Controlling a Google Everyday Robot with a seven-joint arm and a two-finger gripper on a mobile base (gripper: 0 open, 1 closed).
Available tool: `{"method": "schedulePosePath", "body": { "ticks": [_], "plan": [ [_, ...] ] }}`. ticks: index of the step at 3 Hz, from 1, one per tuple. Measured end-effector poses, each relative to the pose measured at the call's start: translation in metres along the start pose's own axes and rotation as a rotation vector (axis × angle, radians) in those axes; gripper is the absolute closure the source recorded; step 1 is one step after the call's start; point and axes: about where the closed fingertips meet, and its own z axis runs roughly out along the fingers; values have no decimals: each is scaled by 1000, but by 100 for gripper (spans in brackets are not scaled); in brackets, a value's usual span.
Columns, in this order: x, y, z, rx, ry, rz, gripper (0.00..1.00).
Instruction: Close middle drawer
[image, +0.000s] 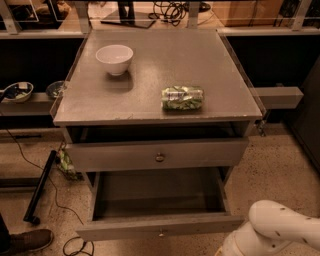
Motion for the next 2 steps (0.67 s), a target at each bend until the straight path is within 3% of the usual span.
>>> {"method": "schedulePosePath", "body": {
  "ticks": [2],
  "plan": [
    [2, -51, 67, -36, -83, 60, 100]
  ]
}}
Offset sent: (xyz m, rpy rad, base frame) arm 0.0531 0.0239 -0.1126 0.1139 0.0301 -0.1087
